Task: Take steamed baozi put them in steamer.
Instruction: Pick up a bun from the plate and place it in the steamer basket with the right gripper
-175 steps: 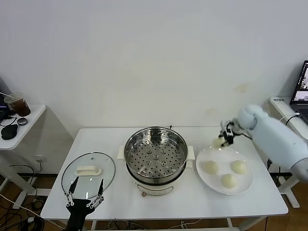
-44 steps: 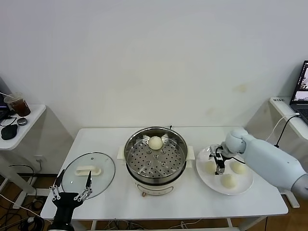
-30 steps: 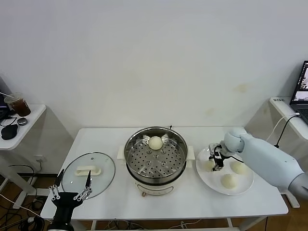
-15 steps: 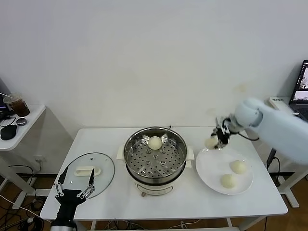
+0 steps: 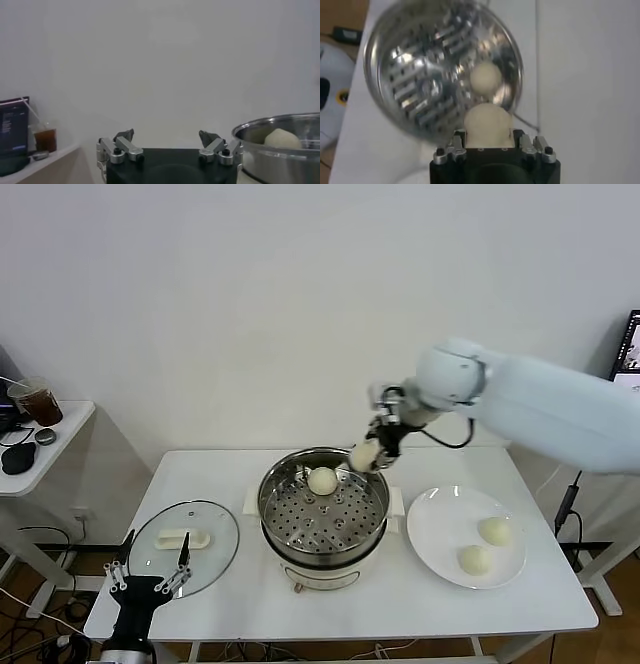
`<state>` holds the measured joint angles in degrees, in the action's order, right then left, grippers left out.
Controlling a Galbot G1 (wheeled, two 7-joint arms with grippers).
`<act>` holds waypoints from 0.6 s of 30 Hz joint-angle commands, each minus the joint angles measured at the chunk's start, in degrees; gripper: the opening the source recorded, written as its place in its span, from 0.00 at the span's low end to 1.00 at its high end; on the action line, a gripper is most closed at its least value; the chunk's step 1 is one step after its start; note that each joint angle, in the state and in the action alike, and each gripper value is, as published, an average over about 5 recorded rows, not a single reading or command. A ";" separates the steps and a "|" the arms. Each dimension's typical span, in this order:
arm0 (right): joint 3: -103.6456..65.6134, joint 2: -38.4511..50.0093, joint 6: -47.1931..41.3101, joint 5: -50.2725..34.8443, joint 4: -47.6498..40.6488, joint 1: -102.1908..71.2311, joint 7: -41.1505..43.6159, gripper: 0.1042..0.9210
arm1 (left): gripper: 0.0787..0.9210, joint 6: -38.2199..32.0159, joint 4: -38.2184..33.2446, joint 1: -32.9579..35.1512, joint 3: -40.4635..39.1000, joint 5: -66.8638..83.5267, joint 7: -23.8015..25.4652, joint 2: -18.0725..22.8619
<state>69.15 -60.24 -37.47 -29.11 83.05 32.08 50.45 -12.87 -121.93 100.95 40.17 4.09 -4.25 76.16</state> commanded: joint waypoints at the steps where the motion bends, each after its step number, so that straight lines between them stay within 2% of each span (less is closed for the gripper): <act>1: 1.27 -14.87 -4.27 -3.25 -7.80 -6.77 -4.65 0.55 | 0.88 0.12 0.09 -0.05 0.88 -0.86 -0.03 0.19; 18: 0.28 -20.49 -4.21 0.47 -15.63 -10.70 -5.95 0.57 | 0.88 -0.08 1.24 -0.89 1.20 -0.47 -0.04 0.20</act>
<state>69.68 -76.70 -40.89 -29.11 71.24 23.68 45.64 -12.94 -120.79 100.20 41.29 3.79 -4.29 76.38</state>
